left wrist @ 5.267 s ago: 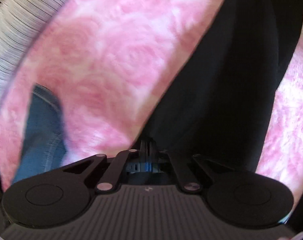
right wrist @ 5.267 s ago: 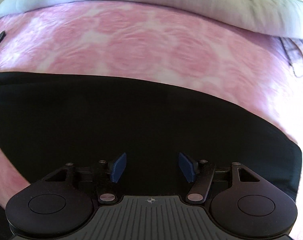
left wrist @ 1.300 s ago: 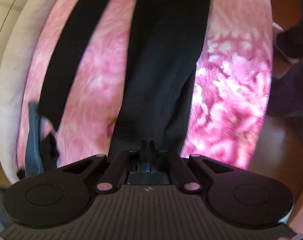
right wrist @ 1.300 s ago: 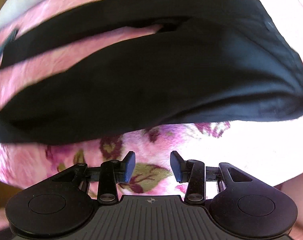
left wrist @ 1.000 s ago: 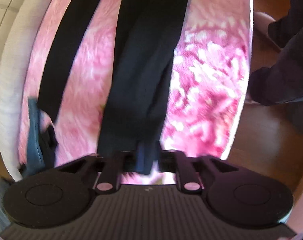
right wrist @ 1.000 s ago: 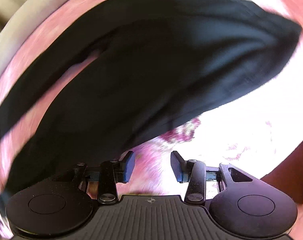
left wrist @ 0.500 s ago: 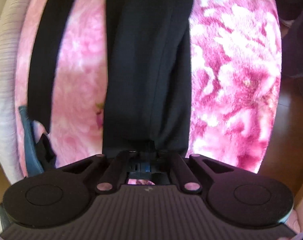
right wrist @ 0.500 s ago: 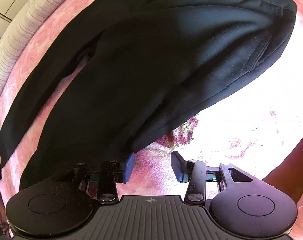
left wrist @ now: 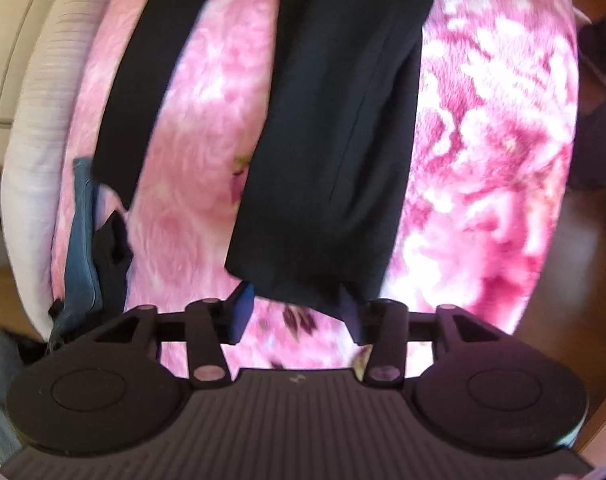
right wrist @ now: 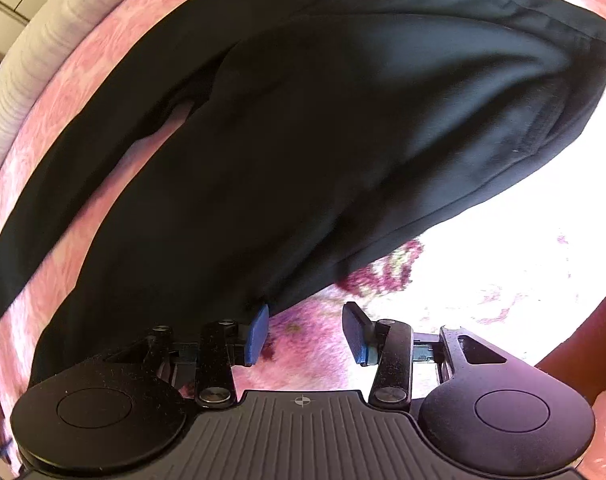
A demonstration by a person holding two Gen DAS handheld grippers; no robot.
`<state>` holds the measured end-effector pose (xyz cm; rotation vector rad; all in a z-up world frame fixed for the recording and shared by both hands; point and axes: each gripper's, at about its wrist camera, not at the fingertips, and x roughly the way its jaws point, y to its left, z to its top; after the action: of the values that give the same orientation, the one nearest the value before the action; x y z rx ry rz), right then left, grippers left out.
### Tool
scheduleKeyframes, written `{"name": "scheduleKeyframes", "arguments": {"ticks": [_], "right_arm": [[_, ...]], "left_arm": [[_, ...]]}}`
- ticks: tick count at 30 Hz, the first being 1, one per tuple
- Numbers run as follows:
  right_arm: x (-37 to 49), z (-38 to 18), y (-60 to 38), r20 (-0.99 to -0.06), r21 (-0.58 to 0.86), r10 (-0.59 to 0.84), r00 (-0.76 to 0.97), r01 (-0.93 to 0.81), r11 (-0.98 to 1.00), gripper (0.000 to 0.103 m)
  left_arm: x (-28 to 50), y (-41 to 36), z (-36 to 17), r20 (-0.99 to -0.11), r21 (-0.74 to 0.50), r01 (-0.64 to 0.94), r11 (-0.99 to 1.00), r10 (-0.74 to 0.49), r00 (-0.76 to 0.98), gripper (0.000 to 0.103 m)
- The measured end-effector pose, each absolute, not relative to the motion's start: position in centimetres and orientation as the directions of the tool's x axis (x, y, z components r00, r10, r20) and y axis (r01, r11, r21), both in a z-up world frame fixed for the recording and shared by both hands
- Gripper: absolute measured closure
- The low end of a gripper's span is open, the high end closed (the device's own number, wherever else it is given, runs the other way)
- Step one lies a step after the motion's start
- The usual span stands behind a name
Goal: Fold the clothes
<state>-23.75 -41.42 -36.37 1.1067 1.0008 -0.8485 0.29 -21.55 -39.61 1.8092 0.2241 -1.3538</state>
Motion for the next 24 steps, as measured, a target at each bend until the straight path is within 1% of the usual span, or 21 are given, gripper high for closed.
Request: {"name": "scheduleKeyframes", "arguments": {"ticks": [1,3,5,6,7,11,12,13,16,18,21,24], "right_arm": [[-23.4,-36.3,-41.4,-0.943,0.306,-0.057,0.329,0.919,0.249,0.058],[-22.9,-36.0,-41.5,-0.944,0.300,-0.055,0.325,0.916,0.267,0.058],[-22.4,-35.5,-41.6,-0.943,0.297,-0.060,0.326,0.912,0.284,0.058],[-22.3,-35.3,-41.6,-0.942,0.300,-0.063,0.330,0.910,0.286,0.058],[-22.3,-35.2,-41.8,-0.942,0.298,-0.065,0.329,0.911,0.287,0.058],[-21.8,-35.0,-42.0,-0.946,0.285,-0.068,0.317,0.914,0.287,0.057],[-21.7,-35.0,-42.1,-0.947,0.283,-0.069,0.314,0.915,0.288,0.057],[-21.5,-34.9,-42.1,-0.948,0.280,-0.068,0.312,0.915,0.291,0.057],[-20.7,-34.6,-42.0,-0.949,0.274,-0.063,0.308,0.909,0.313,0.057],[-20.1,-34.5,-42.0,-0.949,0.275,-0.059,0.309,0.906,0.323,0.057],[-19.2,-34.4,-41.8,-0.949,0.278,-0.050,0.312,0.900,0.336,0.057],[-19.3,-34.3,-42.6,-0.948,0.284,-0.039,0.317,0.894,0.346,0.057]], "left_arm": [[0.6,-22.1,-40.0,-0.864,0.499,0.594,-0.631,-0.311,0.396,0.058],[2.1,-23.7,-39.4,-0.901,0.433,0.728,-0.532,-0.240,0.361,0.059],[4.7,-24.9,-38.1,-0.953,0.293,0.894,-0.340,-0.180,0.243,0.060],[6.0,-25.5,-37.5,-0.971,0.213,0.948,-0.234,-0.162,0.178,0.059],[7.1,-25.6,-37.3,-0.978,0.157,0.972,-0.177,-0.161,0.129,0.059],[8.6,-25.7,-37.8,-0.988,0.042,0.993,-0.110,-0.153,0.025,0.062],[8.9,-25.7,-37.8,-0.988,0.026,0.996,-0.087,-0.152,0.013,0.065],[9.1,-25.6,-37.8,-0.988,0.011,0.998,-0.065,-0.151,0.001,0.078],[9.5,-25.0,-36.9,-0.985,-0.036,0.999,-0.010,-0.168,-0.038,0.087],[9.0,-24.2,-35.8,-0.980,-0.056,0.998,-0.018,-0.190,-0.058,0.092],[7.8,-22.7,-34.4,-0.971,-0.076,0.996,-0.051,-0.225,-0.086,0.095],[6.5,-20.2,-32.8,-0.963,-0.102,0.993,-0.053,-0.245,-0.112,0.095]]}}
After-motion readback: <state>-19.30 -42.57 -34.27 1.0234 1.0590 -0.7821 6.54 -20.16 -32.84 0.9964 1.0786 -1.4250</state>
